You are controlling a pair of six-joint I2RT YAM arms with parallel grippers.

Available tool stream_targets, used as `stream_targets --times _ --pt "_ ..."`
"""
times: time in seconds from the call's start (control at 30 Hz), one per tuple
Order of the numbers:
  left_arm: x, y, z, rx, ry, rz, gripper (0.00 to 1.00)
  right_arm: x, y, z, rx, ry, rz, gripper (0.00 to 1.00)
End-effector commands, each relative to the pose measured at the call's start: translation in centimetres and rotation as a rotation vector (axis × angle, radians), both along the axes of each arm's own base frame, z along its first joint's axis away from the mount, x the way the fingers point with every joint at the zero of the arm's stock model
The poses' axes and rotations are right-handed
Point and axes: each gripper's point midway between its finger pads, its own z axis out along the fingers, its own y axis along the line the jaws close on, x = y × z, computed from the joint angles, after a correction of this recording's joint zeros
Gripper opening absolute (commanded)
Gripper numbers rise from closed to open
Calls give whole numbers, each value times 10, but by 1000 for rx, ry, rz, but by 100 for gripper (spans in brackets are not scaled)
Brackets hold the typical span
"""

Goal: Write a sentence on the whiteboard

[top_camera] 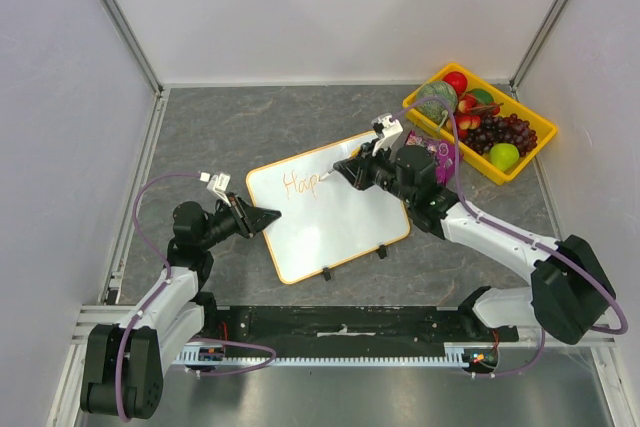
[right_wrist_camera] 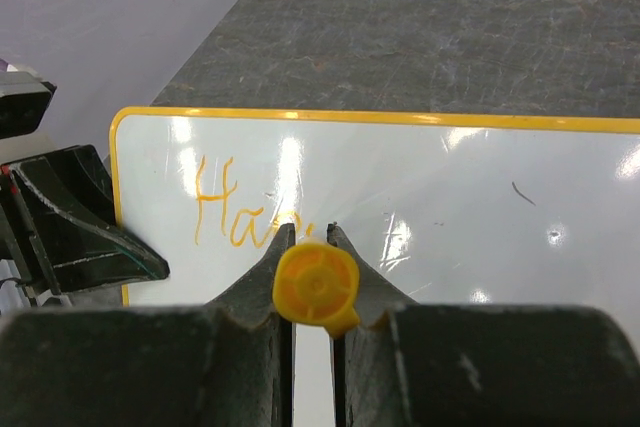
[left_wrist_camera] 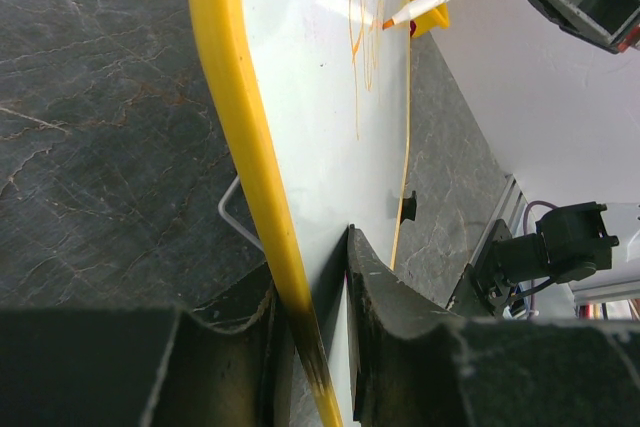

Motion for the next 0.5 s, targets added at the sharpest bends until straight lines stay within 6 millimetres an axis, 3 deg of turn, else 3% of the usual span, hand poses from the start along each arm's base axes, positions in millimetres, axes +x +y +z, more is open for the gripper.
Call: stream_targets --times 0.0,0.3,0.47 --pt "0 0 -4 49 -57 -20 2 -9 -7 -19 -41 20 15 0" --pt "-1 -1 -4 48 -58 -23 2 -29 -13 -38 -48 63 50 0" --pt "0 0 -3 48 -59 -20 2 -27 -14 -26 -30 41 41 0"
